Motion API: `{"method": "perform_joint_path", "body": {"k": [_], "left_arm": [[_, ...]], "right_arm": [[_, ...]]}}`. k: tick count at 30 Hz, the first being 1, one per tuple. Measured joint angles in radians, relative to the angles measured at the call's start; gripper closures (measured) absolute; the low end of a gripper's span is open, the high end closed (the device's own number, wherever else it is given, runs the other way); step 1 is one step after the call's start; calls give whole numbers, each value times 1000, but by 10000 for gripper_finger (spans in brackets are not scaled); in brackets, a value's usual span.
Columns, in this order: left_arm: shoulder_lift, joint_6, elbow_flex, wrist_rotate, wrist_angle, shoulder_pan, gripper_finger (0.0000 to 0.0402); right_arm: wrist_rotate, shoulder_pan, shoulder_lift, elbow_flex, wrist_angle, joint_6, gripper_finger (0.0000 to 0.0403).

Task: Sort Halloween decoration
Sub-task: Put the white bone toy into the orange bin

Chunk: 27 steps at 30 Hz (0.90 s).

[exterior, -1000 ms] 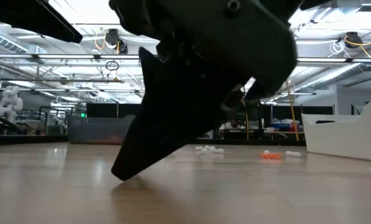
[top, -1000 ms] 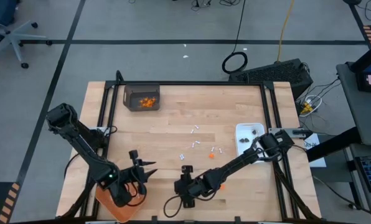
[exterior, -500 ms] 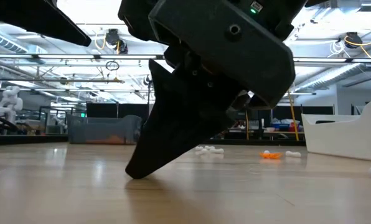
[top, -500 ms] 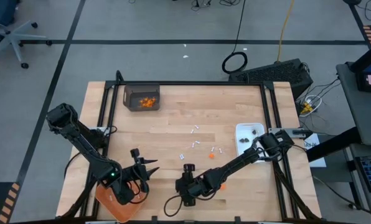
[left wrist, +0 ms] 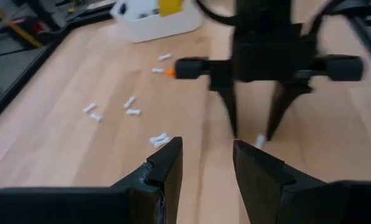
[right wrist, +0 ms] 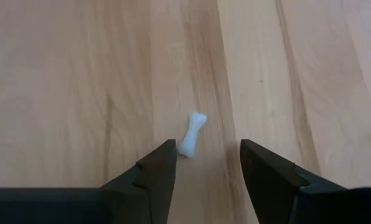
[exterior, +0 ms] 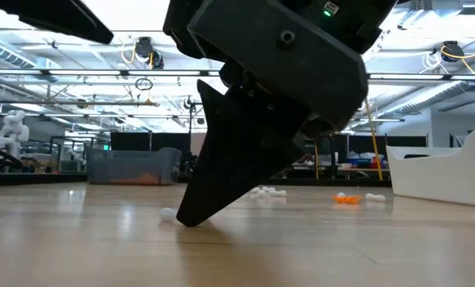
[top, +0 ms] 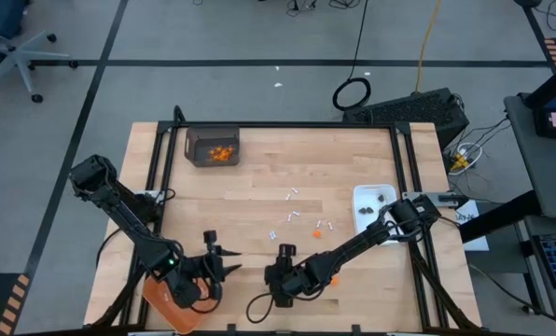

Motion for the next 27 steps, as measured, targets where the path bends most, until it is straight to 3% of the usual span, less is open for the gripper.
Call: {"method": "perform_joint_path", "body": {"k": [6, 27], "left_arm": [[0, 22, 0, 15, 16, 0, 261], [0, 21, 0, 23, 15, -1, 261]], "right_arm": [[0, 6, 1, 0, 9, 44, 253], [-46, 6, 18, 2, 24, 100, 393]]}}
